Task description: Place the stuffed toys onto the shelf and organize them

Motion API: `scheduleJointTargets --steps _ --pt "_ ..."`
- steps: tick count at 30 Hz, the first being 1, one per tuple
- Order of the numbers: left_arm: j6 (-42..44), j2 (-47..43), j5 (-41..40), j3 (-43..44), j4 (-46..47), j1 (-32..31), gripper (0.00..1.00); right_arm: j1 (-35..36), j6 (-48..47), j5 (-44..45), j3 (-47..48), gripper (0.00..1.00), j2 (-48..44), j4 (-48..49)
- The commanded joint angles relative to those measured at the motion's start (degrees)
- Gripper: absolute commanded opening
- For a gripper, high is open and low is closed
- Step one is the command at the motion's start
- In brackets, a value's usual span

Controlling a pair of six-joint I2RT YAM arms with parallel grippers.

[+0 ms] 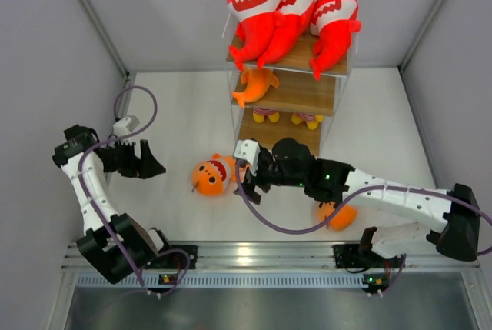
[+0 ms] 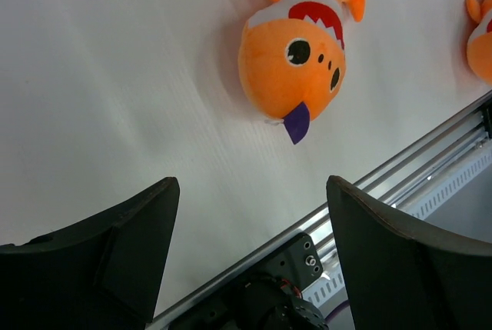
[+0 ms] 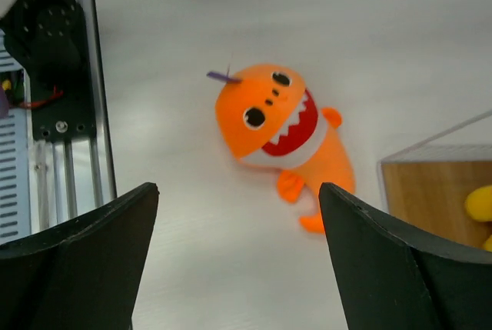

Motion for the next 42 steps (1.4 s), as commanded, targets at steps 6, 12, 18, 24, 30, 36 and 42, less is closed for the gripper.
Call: scheduleJointTargets --steps 6,12,18,24,30,36,42 --pt "-4.79 -3.78 -7.10 -1.44 7.47 -1.17 0.83 -0.28 6.55 7.81 -14.92 0.87 2.40 21.08" --pt "-5.41 -3.69 -9.31 -2.15 8.62 -1.87 0.83 -8.10 9.19 3.77 -12.81 0.85 11.45 26.53" --pt "-3.83 -4.30 -8.60 -2.76 8.62 -1.96 0.84 -9.86 7.78 8.34 -10.08 0.82 19.89 28.11" --pt "-3.21 -2.99 -7.46 -2.67 8.70 -1.96 0.84 -10.92 10.86 13.52 -8.24 0.81 25.61 27.42" --pt "-2.07 -2.98 -6.49 -2.67 8.70 -1.96 0.84 -11.36 12.79 15.10 -7.27 0.79 29.48 24.87" --pt "-1.81 -2.37 -5.09 -2.23 8.62 -2.05 0.84 -11.27 15.96 11.07 -6.13 0.55 33.61 23.46" --pt "-1.45 -2.72 -5.43 -2.32 8.70 -2.05 0.84 -8.11 14.20 6.23 -9.64 0.30 30.89 20.74"
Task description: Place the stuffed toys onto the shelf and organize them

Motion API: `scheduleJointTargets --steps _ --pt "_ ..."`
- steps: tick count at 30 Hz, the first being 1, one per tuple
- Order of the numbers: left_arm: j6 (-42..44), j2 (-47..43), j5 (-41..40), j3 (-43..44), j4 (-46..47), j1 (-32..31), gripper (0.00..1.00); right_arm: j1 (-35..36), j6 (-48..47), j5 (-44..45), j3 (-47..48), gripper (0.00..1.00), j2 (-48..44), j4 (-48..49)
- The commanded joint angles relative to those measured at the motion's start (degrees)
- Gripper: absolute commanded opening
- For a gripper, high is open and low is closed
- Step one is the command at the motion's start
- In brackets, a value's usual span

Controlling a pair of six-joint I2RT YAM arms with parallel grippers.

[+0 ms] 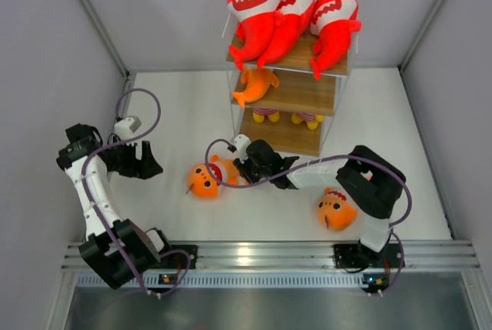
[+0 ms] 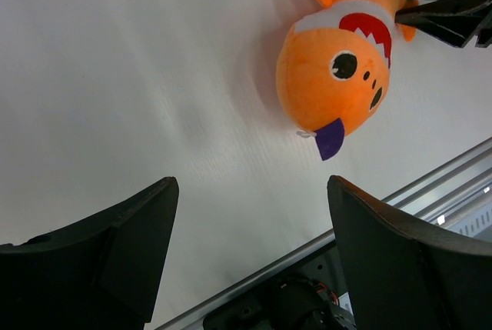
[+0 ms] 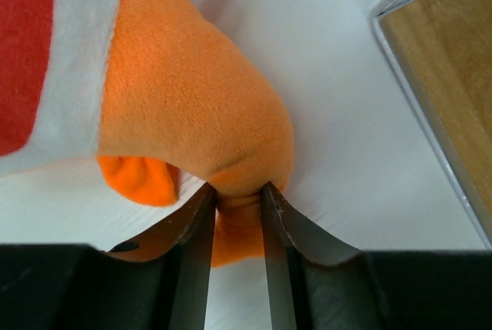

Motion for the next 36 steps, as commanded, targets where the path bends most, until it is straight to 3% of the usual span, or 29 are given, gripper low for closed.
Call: scheduleJointTargets --steps 1,7,13,15,22,31,33,36 --pt "1.12 -0.16 1.51 0.45 1.60 -0.34 0.84 2.78 0.04 -4.89 -1.82 0.29 -4.66 -2.95" --pt "1.74 -0.61 1.78 0.19 1.60 -0.34 0.84 10.07 0.92 -4.99 -7.27 0.41 -12.15 -10.70" --pt "1.74 -0.78 1.87 0.02 1.60 -0.34 0.84 13.51 -4.70 -8.77 -7.54 0.73 -18.21 -15.09" --pt "1.74 -0.87 1.78 -0.07 1.51 -0.34 0.84 12.81 -6.72 -8.24 -5.61 0.76 -19.71 -15.00" --pt "1.74 -1.66 1.78 -0.25 1.51 -0.34 0.85 3.75 -10.32 -15.18 6.60 0.81 -13.23 -14.48" --pt "1.74 -1.92 0.90 -0.51 1.60 -0.34 0.85 3.13 -13.24 -24.76 18.91 0.85 2.87 -13.95" --pt "1.74 -1.92 0.99 -0.51 1.51 -0.34 0.85 3.13 -12.27 -27.82 19.71 0.83 4.45 -13.60" --pt "1.91 -1.75 1.25 -0.60 1.60 -0.34 0.85 3.57 -10.16 -27.50 18.13 0.70 4.98 -11.41"
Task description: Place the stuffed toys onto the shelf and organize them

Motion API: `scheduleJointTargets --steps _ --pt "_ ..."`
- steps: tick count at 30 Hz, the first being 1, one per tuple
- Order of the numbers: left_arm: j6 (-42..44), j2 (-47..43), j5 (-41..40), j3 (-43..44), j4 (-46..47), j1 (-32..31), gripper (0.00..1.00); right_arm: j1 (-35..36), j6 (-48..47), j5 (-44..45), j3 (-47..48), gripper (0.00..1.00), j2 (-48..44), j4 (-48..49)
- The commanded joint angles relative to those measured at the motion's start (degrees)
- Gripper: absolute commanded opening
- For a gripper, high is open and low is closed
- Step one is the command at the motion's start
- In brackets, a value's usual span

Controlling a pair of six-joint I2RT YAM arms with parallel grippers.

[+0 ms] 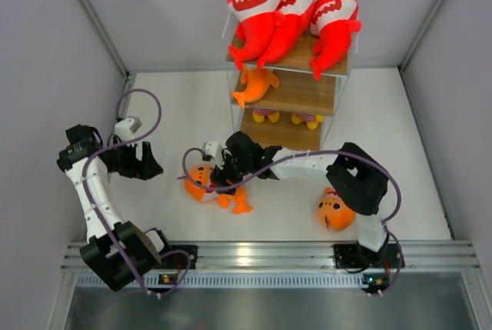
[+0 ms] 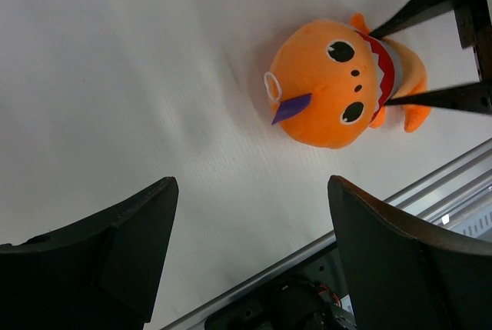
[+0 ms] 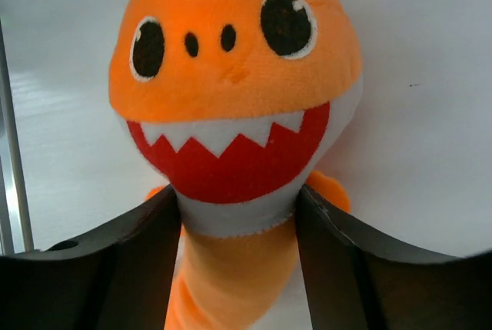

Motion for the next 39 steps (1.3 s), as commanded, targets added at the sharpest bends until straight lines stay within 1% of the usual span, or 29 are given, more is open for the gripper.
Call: scheduleJointTargets --steps 1,3,4,6,7,8,10,11,13,14,16,17,18,19,20,21,22,23,24,25,26,28,29,32,34,35,37,38,39 --pt "1.41 -0.96 1.31 -0.27 1.49 -0.34 0.85 0.60 2.28 -3.65 0.86 0.54 -0.66 5.05" --pt "1.41 -0.96 1.58 -0.36 1.40 -0.34 0.85 0.60 4.56 -1.98 -0.55 0.37 -1.09 5.68" --pt "1.41 -0.87 1.58 -0.27 1.40 -0.34 0.85 0.60 5.44 -1.45 -1.25 0.20 -1.62 5.59" --pt "1.41 -0.96 1.67 -0.18 1.49 -0.34 0.85 0.69 8.77 1.09 -1.69 0.01 -4.24 4.81" --pt "1.50 -0.96 1.58 -0.10 1.49 -0.34 0.85 0.86 10.27 2.58 -2.39 0.00 -5.65 4.19" --pt "1.59 -0.96 1.67 -0.18 1.49 -0.34 0.85 0.95 14.11 4.08 -2.92 0.00 -7.32 3.66" --pt "1.85 -0.96 1.76 -0.10 1.49 -0.35 0.85 1.30 17.56 10.13 -5.19 0.00 -13.99 1.91" --pt "1.77 -0.79 2.11 -0.10 1.40 -0.43 0.85 1.57 21.23 15.29 -6.77 0.00 -19.06 1.21" --pt "1.76 -0.35 2.46 -0.01 1.40 -0.43 0.84 2.18 24.42 20.59 -7.57 0.00 -24.01 -0.37" --pt "1.76 -0.08 2.63 0.17 1.40 -0.52 0.84 2.71 27.22 23.66 -7.76 0.00 -27.86 -2.91" --pt "0.81 0.88 3.07 0.52 2.10 -0.69 0.83 4.19 29.78 31.66 -7.15 0.00 -31.05 -6.69" --pt "0.19 1.15 3.08 0.95 2.63 -1.13 0.82 4.81 32.84 34.65 -6.62 0.00 -33.24 -11.58" --pt "-0.51 1.50 2.03 1.13 3.33 -1.57 0.82 5.34 34.52 39.73 -6.01 0.00 -34.13 -14.24" --pt "-2.52 1.85 0.89 1.31 5.68 -2.10 0.82 5.96 37.67 41.78 -4.00 0.00 -34.75 -17.66" --pt "-3.76 1.94 -0.51 1.40 7.01 -4.02 0.82 6.22 39.01 43.28 -2.67 0.00 -35.54 -20.66" --pt "-5.08 2.37 -2.53 1.31 8.77 -5.34 0.82 6.40 40.24 44.86 -1.01 0.00 -35.81 -27.21" --pt "-7.79 2.64 -6.90 1.31 11.57 -6.92 0.82 6.84 41.64 45.66 2.40 0.00 -35.90 -30.24" --pt "-8.95 3.16 -9.12 1.40 12.82 -10.68 0.82 7.28 42.88 48.01 4.18 0.00 -35.64 -33.05" --pt "-9.83 3.52 -10.71 1.66 13.70 -12.63 0.81 7.80 44.28 49.87 5.94 0.00 -35.46 -36.73" --pt "-10.97 3.87 -11.59 1.92 14.14 -14.48 0.81 9.03 48.04 52.23 9.35 0.00 -35.29 -42.86" --pt "-11.41 4.66 -11.25 2.27 14.76 -17.28 0.81 9.65 50.34 56.09 10.95 0.00 -34.76 -46.58" --pt "-12.56 5.36 -9.59 3.77 15.11 -19.14 0.81 10.62 55.51 59.01 14.98 0.00 -34.50 -53.60" --pt "-13.00 5.98 -9.41 4.21 15.72 -19.50 0.81 10.71 57.55 61.03 16.14 0.00 -34.67 -55.47" --pt "-13.97 6.68 -9.14 5.09 16.34 -20.90 0.81 10.71 62.83 63.23 19.04 0.00 -35.89 -58.56" --pt "-13.71 6.86 -9.32 5.00 16.34 -21.43 0.81 10.71 62.75 66.31 21.67 0.00 -35.90 -59.79" --pt "-13.44 6.60 -9.67 4.74 16.34 -21.44 0.81 10.71 62.49 68.58 22.99 0.00 -34.94 -62.15" --pt "-12.83 6.07 -10.02 3.95 16.34 -21.44 0.81 10.71 62.05 72.36 25.45 0.00 -33.62 -63.83" --pt "-12.56 5.64 -10.19 3.69 16.26 -21.44 0.81 10.71 61.79 75.69 25.81 0.00 -32.22 -64.80" --pt "-12.30 5.54 -10.46 3.51 16.26 -21.52 0.81 9.84 61.26 76.51 26.69 0.00 -31.51 -64.89"
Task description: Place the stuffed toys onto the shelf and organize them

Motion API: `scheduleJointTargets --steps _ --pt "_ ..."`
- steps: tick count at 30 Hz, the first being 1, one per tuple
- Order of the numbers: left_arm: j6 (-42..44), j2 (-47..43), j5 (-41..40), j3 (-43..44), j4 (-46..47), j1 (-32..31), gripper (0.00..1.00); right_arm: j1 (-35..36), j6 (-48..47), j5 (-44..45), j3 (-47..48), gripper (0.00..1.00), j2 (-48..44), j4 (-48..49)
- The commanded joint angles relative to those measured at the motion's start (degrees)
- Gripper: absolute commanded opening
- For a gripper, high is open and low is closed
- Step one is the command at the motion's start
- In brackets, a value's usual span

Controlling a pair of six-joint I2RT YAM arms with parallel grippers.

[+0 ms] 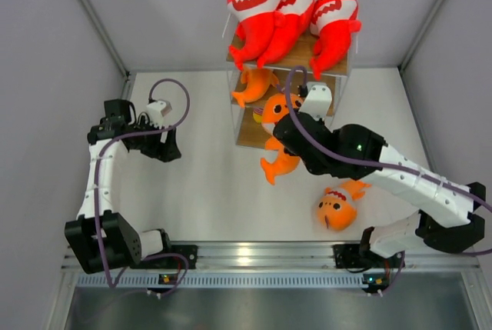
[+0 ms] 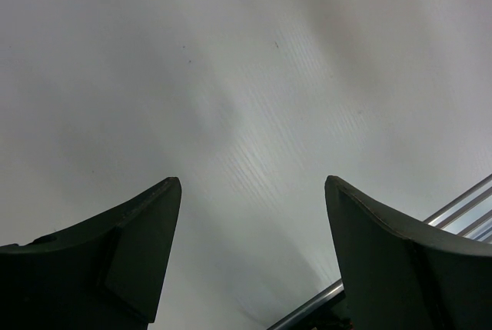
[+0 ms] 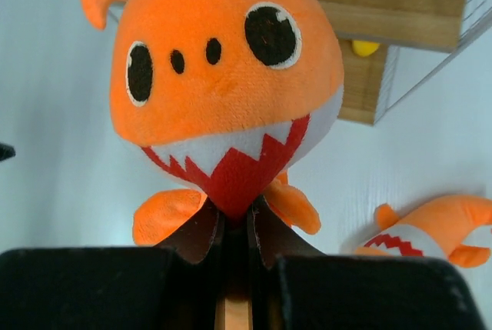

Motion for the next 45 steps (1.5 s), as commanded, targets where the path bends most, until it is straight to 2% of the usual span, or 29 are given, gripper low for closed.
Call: scheduleJointTargets --steps 1,5,10,14,18,23,29,33,38,43,44,45 --pt "0.16 -1.41 -0.89 0.14 2.05 -0.32 0.82 -1.16 1.02 9.70 4.64 0.00 3.02 -5.25" --pt "0.60 -2.63 -1.50 -1.00 1.96 -0.32 0.82 -7.40 -3.54 11.44 5.26 0.00 4.79 -1.31" --pt "1.13 -3.34 -2.20 -1.44 2.05 -0.32 0.82 -10.92 -13.37 11.54 1.93 0.00 4.79 14.40" --pt "1.48 -3.52 -2.38 -1.62 1.96 -0.24 0.82 -12.24 -17.78 11.63 0.78 0.00 5.67 21.81" --pt "1.48 -3.43 -2.29 -1.71 1.96 -0.32 0.83 -15.05 -21.39 9.53 -1.59 0.09 6.55 27.09" --pt "1.57 -3.34 -1.94 -1.97 2.05 -0.32 0.83 -16.99 -22.45 6.89 -2.30 0.13 7.95 31.30" --pt "1.57 -3.60 -1.77 -2.14 1.96 -0.32 0.83 -17.34 -24.21 7.24 -4.14 0.26 8.13 36.76" --pt "1.66 -3.87 -1.76 -2.32 1.96 -0.24 0.83 -18.57 -23.68 7.68 -5.19 0.45 8.22 38.08" --pt "1.74 -4.04 -1.59 -2.32 2.05 -0.32 0.83 -19.19 -23.68 6.62 -5.81 0.52 8.66 37.56" --pt "1.66 -4.05 -1.50 -2.50 1.96 -0.15 0.83 -19.19 -23.33 4.35 -5.20 0.66 8.13 34.92" --pt "1.92 -4.05 -1.50 -2.41 1.96 -0.24 0.83 -19.10 -23.68 3.64 -5.02 0.70 7.78 34.92" --pt "1.92 -4.05 -1.59 -2.50 1.96 -0.32 0.83 -19.10 -25.16 2.76 -5.02 0.81 7.52 35.26"
